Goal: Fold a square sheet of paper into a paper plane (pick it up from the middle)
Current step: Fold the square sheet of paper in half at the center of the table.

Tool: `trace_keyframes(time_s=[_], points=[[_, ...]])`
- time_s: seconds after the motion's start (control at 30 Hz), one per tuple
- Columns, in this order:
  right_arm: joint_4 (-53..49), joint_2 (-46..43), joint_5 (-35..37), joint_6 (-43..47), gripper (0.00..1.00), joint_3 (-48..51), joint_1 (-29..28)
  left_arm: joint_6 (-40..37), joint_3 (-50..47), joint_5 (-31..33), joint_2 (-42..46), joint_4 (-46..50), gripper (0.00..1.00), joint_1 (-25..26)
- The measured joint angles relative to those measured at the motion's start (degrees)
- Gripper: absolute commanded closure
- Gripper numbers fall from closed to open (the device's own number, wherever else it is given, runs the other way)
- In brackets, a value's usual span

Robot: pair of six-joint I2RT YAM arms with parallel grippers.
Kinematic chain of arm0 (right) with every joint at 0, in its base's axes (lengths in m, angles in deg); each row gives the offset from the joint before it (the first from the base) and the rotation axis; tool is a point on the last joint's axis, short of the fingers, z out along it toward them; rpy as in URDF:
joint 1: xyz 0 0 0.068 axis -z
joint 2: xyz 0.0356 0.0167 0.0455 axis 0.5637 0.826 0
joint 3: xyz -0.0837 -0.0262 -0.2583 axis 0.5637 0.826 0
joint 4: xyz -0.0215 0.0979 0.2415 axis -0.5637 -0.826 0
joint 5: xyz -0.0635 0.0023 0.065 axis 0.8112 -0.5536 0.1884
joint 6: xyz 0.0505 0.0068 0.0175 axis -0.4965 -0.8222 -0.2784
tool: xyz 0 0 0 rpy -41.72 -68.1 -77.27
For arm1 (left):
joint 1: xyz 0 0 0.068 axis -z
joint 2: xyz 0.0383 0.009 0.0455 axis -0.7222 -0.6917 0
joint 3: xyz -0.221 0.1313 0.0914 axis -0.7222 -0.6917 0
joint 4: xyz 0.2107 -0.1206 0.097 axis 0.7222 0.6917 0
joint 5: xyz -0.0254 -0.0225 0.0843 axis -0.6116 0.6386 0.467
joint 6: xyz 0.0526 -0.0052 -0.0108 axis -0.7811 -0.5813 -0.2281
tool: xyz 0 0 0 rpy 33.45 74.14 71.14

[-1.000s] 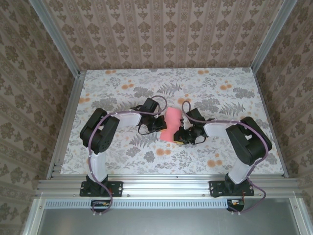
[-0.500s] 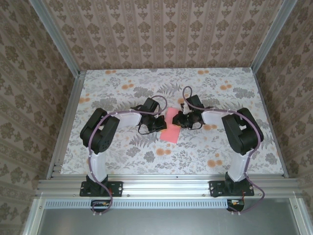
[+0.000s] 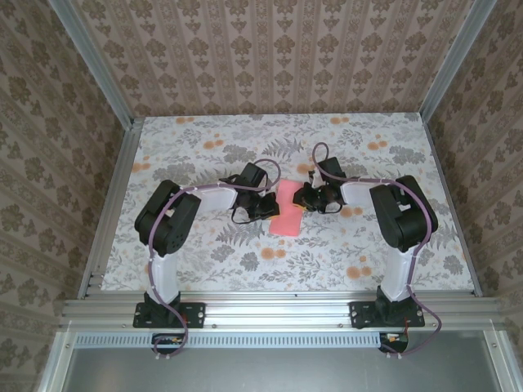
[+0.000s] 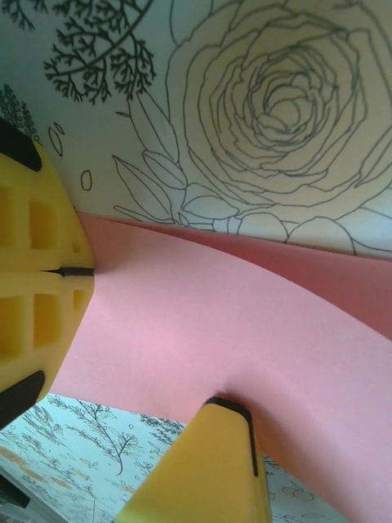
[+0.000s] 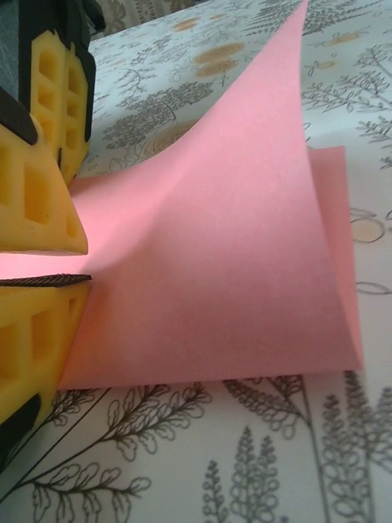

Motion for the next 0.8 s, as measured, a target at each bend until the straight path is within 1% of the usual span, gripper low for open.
trace_keyframes(time_s=[0.23, 0.37, 0.67, 0.8], points=[[0.28, 2.29, 1.07, 0.04, 0.84, -5.86, 0.83, -0.39, 0.26, -0.02, -0.13, 0.39, 0.97, 0.02], [0.24, 4.98, 1.88, -0.02, 0.84, -6.01, 1.46, -0.83, 0.37, -0.02, -0.22, 0.52, 0.97, 0.02], [0.17, 4.94, 1.79, 0.15, 0.83, -6.43, 2.03, -1.25, 0.39, -0.02, -0.22, 0.52, 0.97, 0.02], [-0.63, 4.94, 2.84, 0.61, 0.83, -7.1, 2.08, -1.27, 0.39, -0.02, -0.22, 0.52, 0.97, 0.02]])
